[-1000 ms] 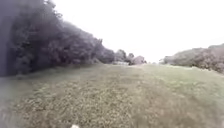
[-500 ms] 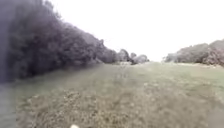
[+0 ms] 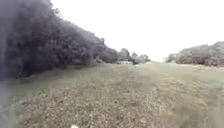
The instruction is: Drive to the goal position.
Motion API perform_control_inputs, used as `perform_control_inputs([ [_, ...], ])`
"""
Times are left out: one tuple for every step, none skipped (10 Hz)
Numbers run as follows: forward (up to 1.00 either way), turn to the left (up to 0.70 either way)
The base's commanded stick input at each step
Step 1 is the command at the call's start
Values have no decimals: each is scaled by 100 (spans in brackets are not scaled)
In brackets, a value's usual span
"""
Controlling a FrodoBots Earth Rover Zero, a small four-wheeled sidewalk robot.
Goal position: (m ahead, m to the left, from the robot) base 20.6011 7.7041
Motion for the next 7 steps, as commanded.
perform_control_inputs([
  [85,-34],
  [85,0],
  [85,0],
  [85,0],
  [85,0],
  [85,0],
  [85,0],
])
